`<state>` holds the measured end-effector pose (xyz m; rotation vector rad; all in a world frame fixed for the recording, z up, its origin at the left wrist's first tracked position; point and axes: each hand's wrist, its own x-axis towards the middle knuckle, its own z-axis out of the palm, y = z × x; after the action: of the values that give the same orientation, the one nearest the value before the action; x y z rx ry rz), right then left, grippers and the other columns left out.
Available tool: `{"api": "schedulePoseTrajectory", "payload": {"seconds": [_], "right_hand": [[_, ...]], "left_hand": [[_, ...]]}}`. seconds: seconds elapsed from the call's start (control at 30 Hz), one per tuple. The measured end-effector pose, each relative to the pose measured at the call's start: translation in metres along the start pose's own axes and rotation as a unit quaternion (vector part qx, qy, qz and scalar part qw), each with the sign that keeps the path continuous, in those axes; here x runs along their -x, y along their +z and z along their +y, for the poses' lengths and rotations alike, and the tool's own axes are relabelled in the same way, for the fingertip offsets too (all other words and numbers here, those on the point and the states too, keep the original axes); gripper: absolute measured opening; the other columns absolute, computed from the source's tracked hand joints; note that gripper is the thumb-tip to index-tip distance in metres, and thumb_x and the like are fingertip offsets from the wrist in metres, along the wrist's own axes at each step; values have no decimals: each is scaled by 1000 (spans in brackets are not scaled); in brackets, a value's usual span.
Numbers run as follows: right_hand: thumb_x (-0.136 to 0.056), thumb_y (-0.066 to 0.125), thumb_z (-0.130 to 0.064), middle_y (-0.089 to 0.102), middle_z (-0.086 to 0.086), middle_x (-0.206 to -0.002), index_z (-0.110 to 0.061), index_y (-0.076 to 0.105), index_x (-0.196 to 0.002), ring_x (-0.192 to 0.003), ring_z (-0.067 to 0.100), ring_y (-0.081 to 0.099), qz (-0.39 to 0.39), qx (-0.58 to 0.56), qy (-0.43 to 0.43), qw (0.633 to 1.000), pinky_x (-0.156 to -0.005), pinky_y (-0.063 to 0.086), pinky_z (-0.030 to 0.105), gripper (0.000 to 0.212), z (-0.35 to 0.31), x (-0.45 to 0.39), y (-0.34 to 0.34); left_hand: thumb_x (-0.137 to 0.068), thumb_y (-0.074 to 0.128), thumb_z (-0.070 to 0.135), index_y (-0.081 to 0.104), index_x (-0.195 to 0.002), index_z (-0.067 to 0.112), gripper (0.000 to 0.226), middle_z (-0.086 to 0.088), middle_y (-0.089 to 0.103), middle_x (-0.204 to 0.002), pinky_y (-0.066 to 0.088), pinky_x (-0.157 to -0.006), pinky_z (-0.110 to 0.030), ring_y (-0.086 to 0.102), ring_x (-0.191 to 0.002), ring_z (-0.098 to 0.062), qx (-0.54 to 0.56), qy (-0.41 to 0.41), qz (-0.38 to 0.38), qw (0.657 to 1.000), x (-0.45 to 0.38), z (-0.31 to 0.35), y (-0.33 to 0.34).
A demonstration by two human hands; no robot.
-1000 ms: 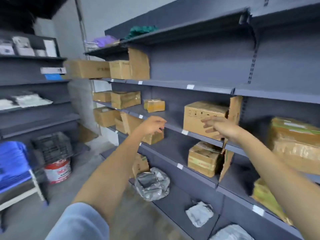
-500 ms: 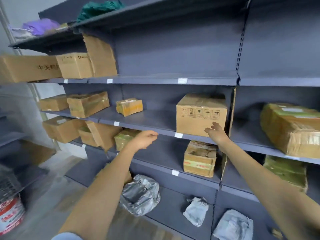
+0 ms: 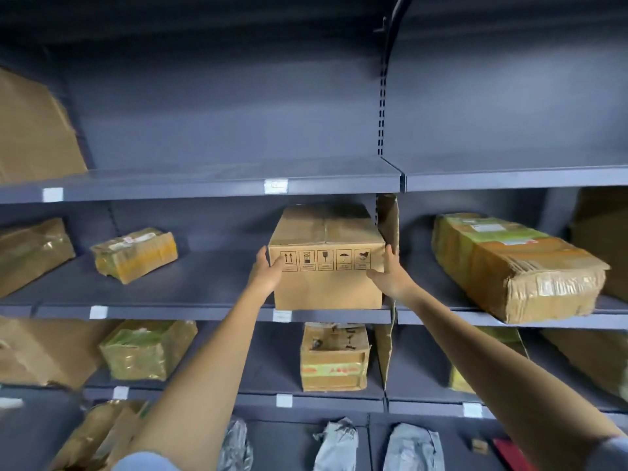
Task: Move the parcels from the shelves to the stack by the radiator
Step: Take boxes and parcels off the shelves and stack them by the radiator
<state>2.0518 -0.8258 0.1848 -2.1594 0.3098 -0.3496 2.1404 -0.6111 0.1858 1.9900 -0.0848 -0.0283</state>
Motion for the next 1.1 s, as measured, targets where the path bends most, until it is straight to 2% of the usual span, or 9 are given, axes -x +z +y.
{"api": "schedulePoseTrajectory", "payload": {"seconds": [0.1,0.17,0.27,0.37,0.5,0.6,0.73,0.9,1.1], "right_hand": [[-92,51,-14,24,13,-152,-2,25,-142,-143,25,13,27,-33,20,999,-107,14,20,57,0,-10,13],[-92,53,-27,32,9,-150,-8,34,-138,-141,26,24,64,-69,37,995,-112,21,32,53,0,-14,20],[-91,50,-33,61,13,-112,-5,56,-112,-104,25,56,149,-89,54,983,-92,44,41,36,-7,-12,27],[-92,43,-36,61,10,-89,-7,63,-92,-85,24,55,260,-125,79,954,-84,47,39,36,-7,-6,29],[-94,39,-41,53,9,-76,-12,54,-72,-62,16,46,246,-257,120,927,-55,35,29,40,-7,4,27],[-96,43,-36,54,3,-79,-15,52,-103,-63,13,50,148,-309,126,931,-53,37,24,24,-19,19,30],[-96,36,-9,59,-2,-97,-26,41,-133,-76,11,57,44,-336,105,935,-55,51,17,42,-17,37,32],[-92,48,-10,54,0,-103,-29,32,-138,-102,17,51,51,-268,140,952,-88,43,31,52,3,68,43],[-80,67,0,67,2,-91,-13,51,-116,-69,7,68,44,-267,130,954,-58,56,21,41,37,102,77]], "left_hand": [[-98,37,39,23,-146,21,53,-5,41,-145,34,-106,-39,40,-132,-27,23,-17,-27,999,-19,-7,5],[-97,36,42,29,-142,19,51,-4,43,-144,35,-105,-40,41,-130,-27,47,-27,-35,998,-29,-9,5],[-97,29,46,39,-136,11,53,-11,47,-140,35,-103,-39,44,-127,-30,25,-18,20,999,-32,-9,1],[-99,18,50,50,-127,8,60,-14,54,-132,37,-97,-38,49,-122,-32,-57,0,100,993,-26,-19,-19],[-97,24,54,56,-80,12,55,-10,62,-97,42,-89,-38,57,-100,-30,5,24,116,993,-32,-42,-52],[-92,42,54,54,-79,21,38,-7,61,-98,43,-82,-36,58,-95,-26,94,24,-18,995,-39,-42,-64],[-89,56,40,51,-128,22,43,-6,64,-118,51,-75,-37,60,-100,-24,151,-65,-283,945,-38,-47,-76],[-81,71,18,30,-141,36,74,-5,66,-105,57,-65,-37,68,-73,-17,83,-46,-393,914,-36,-70,-88],[-88,64,21,57,-120,16,34,-2,68,-106,54,-77,-36,62,-99,-18,39,-49,-393,918,31,-115,-58]]}}
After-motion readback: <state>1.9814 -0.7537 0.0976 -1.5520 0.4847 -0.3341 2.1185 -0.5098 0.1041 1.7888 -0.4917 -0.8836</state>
